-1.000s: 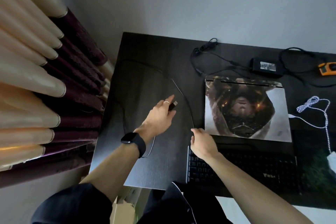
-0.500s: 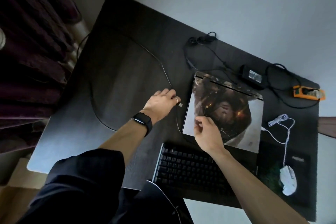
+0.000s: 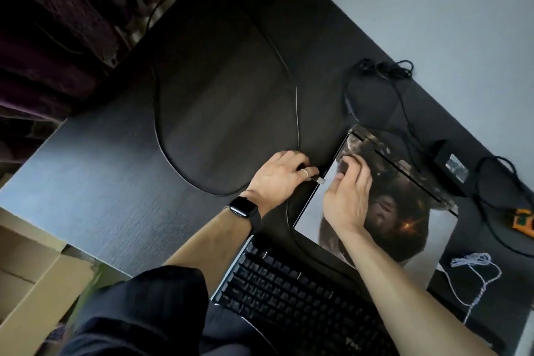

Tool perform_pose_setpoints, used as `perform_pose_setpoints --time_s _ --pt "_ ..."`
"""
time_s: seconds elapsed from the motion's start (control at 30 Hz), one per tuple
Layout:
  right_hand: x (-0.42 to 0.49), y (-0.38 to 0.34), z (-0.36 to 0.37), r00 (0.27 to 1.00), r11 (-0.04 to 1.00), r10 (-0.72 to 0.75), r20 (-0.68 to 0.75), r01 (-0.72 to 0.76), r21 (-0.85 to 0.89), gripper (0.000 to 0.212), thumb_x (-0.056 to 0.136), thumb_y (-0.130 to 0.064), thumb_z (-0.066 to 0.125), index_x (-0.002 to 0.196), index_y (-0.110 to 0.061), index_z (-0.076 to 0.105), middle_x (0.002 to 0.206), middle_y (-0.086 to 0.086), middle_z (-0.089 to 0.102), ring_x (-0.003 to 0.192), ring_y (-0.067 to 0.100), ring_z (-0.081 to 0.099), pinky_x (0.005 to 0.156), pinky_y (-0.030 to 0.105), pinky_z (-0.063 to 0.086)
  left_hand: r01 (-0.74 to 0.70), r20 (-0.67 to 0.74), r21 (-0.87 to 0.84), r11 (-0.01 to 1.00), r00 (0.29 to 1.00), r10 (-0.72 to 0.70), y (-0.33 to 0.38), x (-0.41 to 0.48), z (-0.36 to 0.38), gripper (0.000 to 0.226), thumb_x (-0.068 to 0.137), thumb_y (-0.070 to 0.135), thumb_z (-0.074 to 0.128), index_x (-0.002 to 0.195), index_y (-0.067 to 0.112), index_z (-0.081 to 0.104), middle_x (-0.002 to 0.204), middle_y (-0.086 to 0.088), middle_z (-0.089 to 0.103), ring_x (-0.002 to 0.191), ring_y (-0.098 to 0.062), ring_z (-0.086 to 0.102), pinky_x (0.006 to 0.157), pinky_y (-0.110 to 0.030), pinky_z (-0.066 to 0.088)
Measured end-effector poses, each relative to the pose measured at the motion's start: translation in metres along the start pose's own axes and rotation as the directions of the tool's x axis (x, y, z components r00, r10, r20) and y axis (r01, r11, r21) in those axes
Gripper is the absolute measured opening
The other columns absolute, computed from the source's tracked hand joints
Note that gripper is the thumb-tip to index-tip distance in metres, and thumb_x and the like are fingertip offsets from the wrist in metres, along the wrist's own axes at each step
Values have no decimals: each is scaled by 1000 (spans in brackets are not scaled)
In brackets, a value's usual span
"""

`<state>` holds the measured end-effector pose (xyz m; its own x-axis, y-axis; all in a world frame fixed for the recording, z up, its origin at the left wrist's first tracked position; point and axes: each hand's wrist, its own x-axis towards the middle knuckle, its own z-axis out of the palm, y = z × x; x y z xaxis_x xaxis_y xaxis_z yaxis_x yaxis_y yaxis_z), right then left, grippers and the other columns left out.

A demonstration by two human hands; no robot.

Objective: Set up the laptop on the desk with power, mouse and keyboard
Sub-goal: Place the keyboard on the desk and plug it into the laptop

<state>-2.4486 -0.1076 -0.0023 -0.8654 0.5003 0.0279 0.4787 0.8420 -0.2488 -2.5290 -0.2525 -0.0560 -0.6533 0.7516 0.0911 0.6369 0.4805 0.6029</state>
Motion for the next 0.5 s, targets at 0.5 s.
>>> perform_pose_setpoints --time_s 0.5 --pt "-6 2 25 988 998 -31 -150 39 51 32 100 -4 41 130 -2 52 145 16 45 129 31 47 112 44 39 8 -233 71 997 972 8 1 -11 5 22 90 23 69 112 26 74 100 2 64 98 -21 54 83 -31 37"
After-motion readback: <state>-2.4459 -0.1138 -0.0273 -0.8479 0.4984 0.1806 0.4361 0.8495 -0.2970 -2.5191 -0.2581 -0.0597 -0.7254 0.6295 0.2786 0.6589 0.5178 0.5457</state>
